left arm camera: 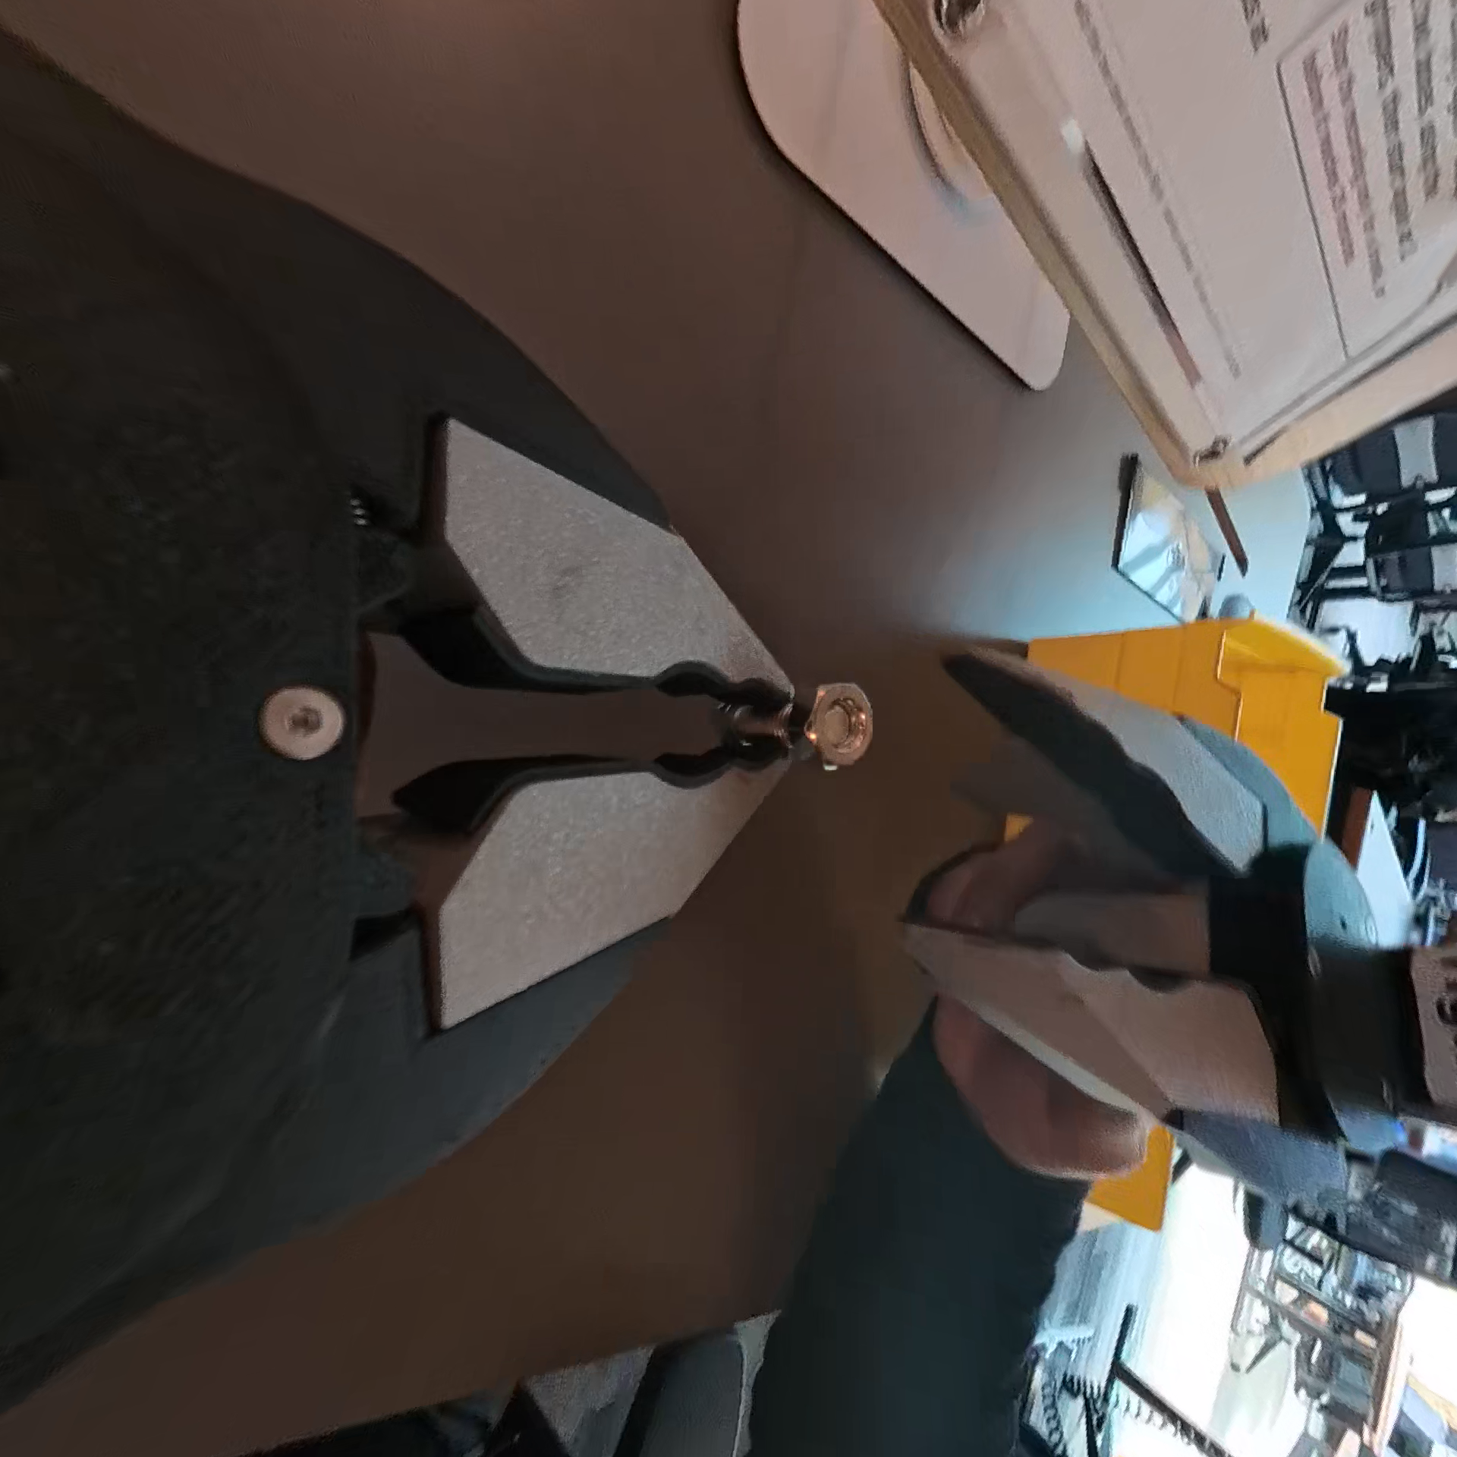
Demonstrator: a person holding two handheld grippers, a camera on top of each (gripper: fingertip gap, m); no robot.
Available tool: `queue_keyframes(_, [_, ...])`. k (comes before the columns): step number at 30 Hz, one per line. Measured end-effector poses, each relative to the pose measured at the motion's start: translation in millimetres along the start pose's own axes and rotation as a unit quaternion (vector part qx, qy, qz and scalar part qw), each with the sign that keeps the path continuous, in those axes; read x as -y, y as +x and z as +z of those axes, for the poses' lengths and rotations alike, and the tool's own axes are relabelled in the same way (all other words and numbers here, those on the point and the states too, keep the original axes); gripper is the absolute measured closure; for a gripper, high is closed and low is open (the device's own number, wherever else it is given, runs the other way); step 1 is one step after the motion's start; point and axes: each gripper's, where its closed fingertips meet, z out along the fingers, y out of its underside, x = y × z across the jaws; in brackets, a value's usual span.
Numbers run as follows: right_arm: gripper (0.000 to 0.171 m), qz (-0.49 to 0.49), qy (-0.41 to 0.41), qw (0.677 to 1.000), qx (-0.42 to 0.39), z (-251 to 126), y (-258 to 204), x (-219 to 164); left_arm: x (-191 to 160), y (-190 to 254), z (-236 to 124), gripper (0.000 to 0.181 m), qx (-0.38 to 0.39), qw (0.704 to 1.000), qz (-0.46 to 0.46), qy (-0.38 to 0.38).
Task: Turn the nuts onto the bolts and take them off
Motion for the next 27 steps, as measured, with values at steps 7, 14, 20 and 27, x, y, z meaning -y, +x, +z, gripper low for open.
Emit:
queue_keyframes(7, [0.131,-0.02,-0.055,0.998,0.015,11,-8,-20,-2,-15,-3,0.173,0.025,0.999,-0.02,-0.001])
queue_keyframes(14, [0.115,-0.001,-0.014,1.0,0.002,9,0,-8,2,3,-1,0.173,-0.024,0.999,-0.028,0.007])
queue_keyframes(20, [0.118,-0.022,-0.062,0.998,0.016,15,-13,-21,2,-4,-2,0.173,-0.027,0.998,-0.049,0.012])
queue_keyframes(27, [0.117,-0.012,-0.009,1.0,-0.009,4,-2,-2,3,-11,-7,0.174,-0.012,0.999,-0.041,0.012])
